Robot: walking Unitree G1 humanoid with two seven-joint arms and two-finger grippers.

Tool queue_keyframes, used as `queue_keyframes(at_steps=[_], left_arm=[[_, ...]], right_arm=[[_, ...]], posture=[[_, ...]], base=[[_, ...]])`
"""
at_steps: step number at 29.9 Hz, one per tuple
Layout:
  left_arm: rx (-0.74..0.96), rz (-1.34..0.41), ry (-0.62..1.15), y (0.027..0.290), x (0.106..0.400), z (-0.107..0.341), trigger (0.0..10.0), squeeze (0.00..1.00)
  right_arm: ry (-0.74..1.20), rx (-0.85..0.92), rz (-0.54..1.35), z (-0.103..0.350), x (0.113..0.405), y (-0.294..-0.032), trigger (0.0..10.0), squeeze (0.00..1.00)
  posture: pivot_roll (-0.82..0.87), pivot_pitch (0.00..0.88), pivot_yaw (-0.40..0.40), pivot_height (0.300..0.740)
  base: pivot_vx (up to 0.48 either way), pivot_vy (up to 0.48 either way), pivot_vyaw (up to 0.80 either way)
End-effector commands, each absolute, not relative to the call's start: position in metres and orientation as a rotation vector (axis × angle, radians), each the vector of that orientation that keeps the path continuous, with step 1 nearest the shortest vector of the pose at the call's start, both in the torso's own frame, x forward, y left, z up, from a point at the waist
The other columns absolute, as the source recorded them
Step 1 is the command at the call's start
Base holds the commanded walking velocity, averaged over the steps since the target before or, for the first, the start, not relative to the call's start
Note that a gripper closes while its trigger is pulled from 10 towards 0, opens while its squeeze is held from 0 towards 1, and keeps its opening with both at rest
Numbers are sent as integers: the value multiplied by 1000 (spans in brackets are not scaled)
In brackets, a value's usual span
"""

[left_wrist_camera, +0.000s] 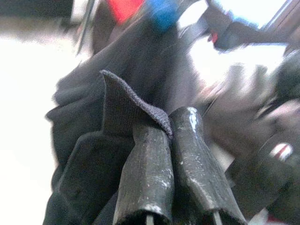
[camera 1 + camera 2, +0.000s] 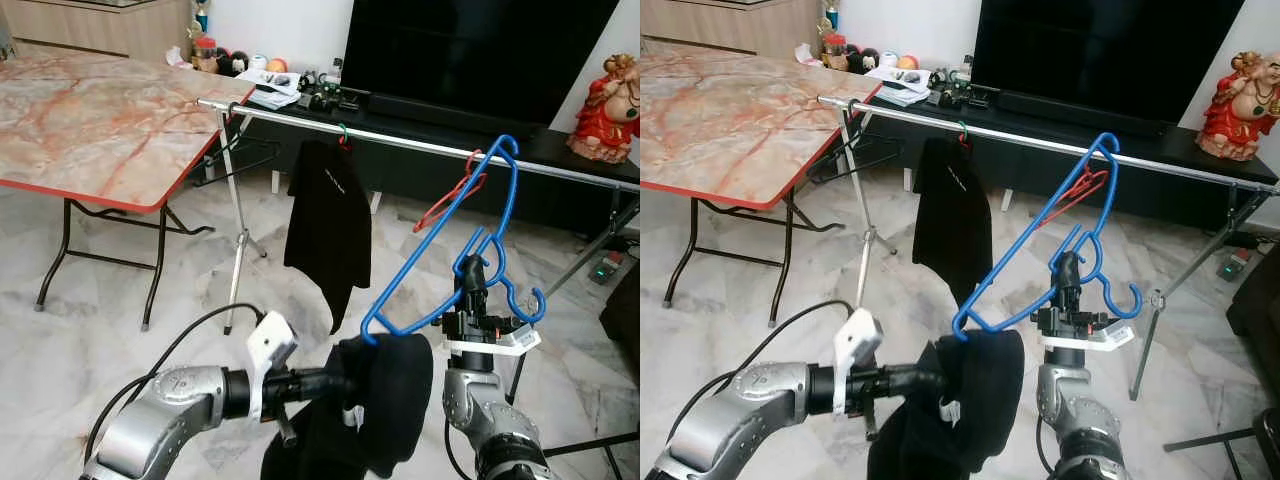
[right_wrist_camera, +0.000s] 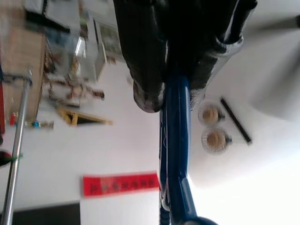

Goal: Hang hanger

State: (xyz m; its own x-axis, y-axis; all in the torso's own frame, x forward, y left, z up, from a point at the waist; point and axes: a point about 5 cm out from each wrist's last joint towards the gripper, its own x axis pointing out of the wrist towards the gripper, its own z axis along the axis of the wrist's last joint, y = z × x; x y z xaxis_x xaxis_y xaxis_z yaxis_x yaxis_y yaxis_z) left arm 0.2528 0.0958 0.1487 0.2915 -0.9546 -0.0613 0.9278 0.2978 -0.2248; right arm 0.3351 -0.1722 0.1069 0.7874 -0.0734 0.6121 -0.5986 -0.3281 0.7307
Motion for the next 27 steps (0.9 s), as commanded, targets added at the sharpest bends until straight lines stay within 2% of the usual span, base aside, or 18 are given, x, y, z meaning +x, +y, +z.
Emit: queue_keyframes(at_steps=[1,5,10,16,17,23,25,26,27], left_arm=[[-214,-1349,87,84,249,173,0,0],[-340,-1445,-21,57,243,197,0,0],[-361,-1493,-12,32,236,198,0,0],[-384,-1524,20,22,230,196,0,0],[-375,-1544,49,20,226,193,353,0],[-337,-1573,110,18,218,186,549,0],[-328,-1564,116,19,218,184,667,0],[-319,-1550,118,21,219,183,1137,0],[-301,-1525,124,24,221,181,2118,0]], right_arm=[[-546,1882,559,113,340,-172,10000,0],[-545,1936,548,114,344,-162,10000,0],[-551,1938,585,120,348,-156,10000,0],[-601,1932,667,135,352,-155,10000,0],[-656,1918,783,154,354,-155,10000,0],[-752,1868,980,189,355,-152,10000,0],[-753,1789,939,192,358,-152,10000,0],[-738,1754,903,190,360,-152,10000,0],[-709,1731,860,186,362,-153,10000,0]], posture=[[199,13,-126,740],[205,12,-121,740],[201,7,-110,740],[200,7,-102,740],[197,8,-98,740],[195,9,-97,740],[194,8,-98,740],[196,6,-101,740],[196,6,-101,740]], base=[[0,0,0],[0,0,0],[0,0,0],[0,0,0],[0,0,0],[0,0,0],[0,0,0],[0,0,0],[0,0,0]])
